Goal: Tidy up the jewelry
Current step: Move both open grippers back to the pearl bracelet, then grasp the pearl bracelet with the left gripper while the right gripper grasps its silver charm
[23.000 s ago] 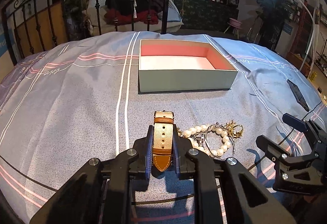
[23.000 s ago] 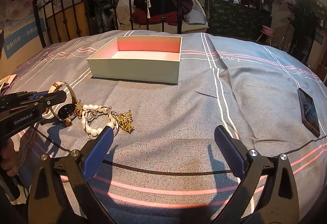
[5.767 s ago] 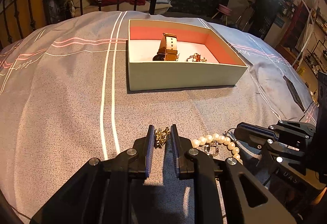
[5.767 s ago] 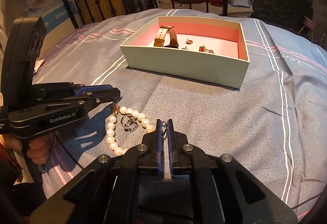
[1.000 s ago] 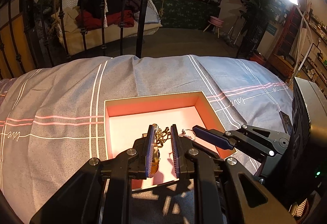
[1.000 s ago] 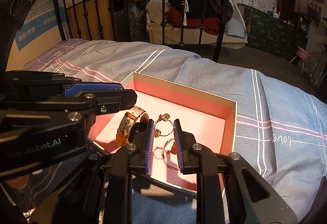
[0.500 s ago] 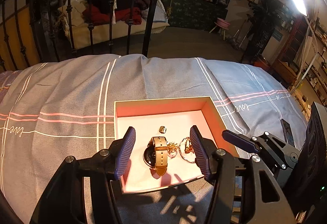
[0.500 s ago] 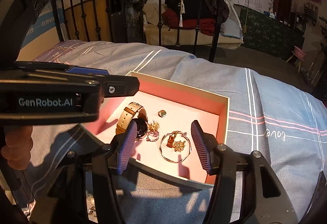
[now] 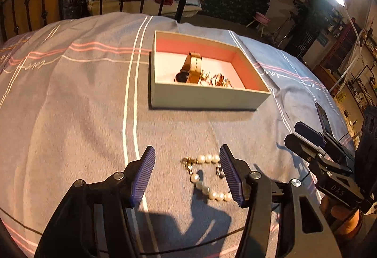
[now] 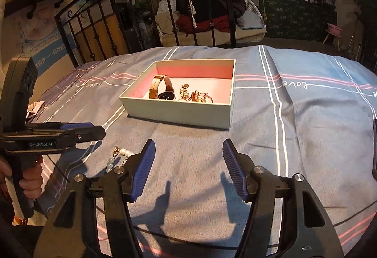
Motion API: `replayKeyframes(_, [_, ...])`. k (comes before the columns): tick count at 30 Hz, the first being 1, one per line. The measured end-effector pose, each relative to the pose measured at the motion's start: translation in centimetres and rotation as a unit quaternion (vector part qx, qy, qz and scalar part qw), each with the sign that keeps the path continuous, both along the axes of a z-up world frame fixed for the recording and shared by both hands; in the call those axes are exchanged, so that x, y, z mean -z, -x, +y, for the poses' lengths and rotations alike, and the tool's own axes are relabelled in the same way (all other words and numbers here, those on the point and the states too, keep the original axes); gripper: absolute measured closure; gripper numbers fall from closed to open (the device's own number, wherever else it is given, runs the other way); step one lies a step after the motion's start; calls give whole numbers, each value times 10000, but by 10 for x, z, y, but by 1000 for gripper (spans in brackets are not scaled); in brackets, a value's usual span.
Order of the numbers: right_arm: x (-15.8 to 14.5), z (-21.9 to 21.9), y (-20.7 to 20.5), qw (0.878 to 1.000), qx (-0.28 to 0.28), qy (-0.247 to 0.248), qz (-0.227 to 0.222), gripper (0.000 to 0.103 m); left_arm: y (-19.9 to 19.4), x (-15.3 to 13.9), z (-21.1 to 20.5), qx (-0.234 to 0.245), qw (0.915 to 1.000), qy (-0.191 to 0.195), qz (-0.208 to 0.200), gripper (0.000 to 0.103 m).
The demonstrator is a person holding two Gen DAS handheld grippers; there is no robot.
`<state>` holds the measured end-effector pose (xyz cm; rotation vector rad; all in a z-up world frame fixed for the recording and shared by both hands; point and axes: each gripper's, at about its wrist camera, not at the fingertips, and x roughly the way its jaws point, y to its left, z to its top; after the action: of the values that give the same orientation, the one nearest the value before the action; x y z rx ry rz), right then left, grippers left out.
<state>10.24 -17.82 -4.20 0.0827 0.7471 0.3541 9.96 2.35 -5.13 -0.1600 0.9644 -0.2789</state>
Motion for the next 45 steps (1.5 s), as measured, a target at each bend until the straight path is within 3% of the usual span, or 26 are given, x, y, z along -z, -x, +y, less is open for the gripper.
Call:
replayKeyframes(3, [7, 4, 5, 9999, -96, -38, 88, 43, 9, 9, -10, 111, 9999, -66, 80, 48])
replayKeyframes(7, [6, 8, 9, 9999, -153, -24, 46, 43, 11, 17, -21, 204, 9990, -393, 97, 56])
replayKeyframes(10, [7, 7, 10, 9999, -137, -35, 41, 43, 9, 28, -30, 254, 9968, -732, 179, 84])
replayKeyframes(12, [8, 6, 10, 9999, -127, -61, 61, 43, 12, 33, -38, 402, 9945, -960, 75, 89])
replayKeyframes(14, [10, 7, 10, 9999, -132, -55, 89, 43, 10, 34, -41, 470, 9945, -939, 65, 93])
replayKeyframes(22, [17, 12, 12, 9995, -250, -63, 199, 43, 0, 27, -39, 498, 9977, -461, -83, 94])
replayKeyframes(28, [26, 13, 10, 9988, -322, -148, 339, 43, -6, -10, -38, 433, 9976, -60, -528, 94])
replayKeyframes(31, [30, 14, 9, 9978, -376, -305, 455, 43, -9, -29, -33, 387, 9967, 329, -635, 94])
replayKeyframes(37, [36, 43, -4, 9931, -821, -391, 743, 43, -11, -61, -25, 324, 9930, 766, -843, 94])
replayKeyframes(45, [36, 87, -26, 9881, -1312, -27, 804, 47, -12, -56, -18, 105, 9950, 520, -841, 94])
